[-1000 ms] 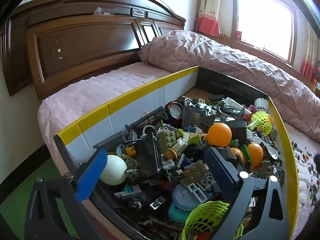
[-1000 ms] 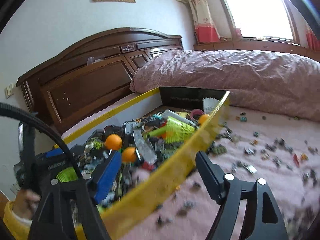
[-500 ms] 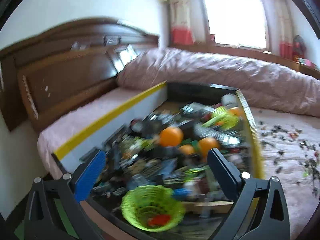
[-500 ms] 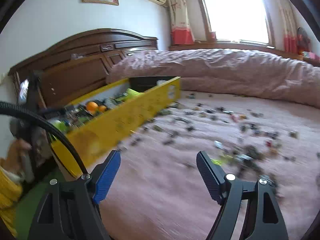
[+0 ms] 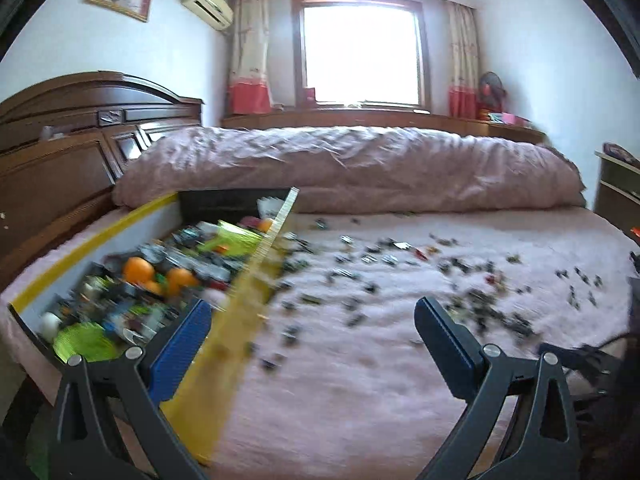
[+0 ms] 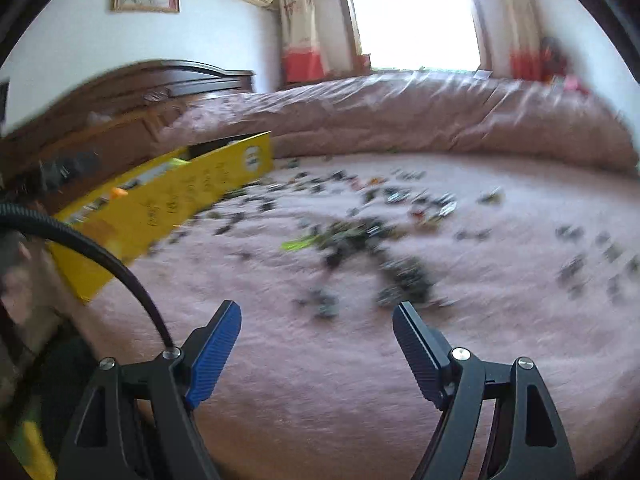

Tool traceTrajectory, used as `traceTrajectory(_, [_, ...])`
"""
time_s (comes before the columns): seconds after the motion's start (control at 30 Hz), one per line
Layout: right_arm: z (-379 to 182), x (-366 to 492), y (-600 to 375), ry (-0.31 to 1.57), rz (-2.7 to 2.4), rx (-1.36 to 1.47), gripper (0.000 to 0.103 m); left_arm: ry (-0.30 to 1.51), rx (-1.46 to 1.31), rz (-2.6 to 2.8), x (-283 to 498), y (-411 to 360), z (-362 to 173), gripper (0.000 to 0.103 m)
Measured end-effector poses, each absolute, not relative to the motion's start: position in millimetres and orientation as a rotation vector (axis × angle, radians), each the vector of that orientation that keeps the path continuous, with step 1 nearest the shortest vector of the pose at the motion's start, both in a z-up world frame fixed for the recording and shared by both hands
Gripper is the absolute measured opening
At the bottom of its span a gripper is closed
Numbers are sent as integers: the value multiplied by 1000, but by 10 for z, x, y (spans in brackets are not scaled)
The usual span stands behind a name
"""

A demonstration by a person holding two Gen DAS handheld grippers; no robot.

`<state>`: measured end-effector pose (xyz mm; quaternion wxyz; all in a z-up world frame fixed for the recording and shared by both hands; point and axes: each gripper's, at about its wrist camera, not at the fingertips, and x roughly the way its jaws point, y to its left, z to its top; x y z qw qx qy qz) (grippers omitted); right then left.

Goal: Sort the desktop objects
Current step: 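Move both open grippers back over the pieces on the bed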

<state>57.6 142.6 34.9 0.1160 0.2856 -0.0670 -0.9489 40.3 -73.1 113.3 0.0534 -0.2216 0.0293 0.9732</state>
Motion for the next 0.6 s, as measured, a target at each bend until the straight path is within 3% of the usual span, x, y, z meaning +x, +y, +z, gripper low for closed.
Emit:
traceTrajectory(0.27, [98,319,1169,-161,-2669,838,82,67,-792,2937,487,-664,790,103])
traceTrajectory(0.6, [272,711,1059,-25,-2586,756,82,-267,-912,2850,401,-900,489,103])
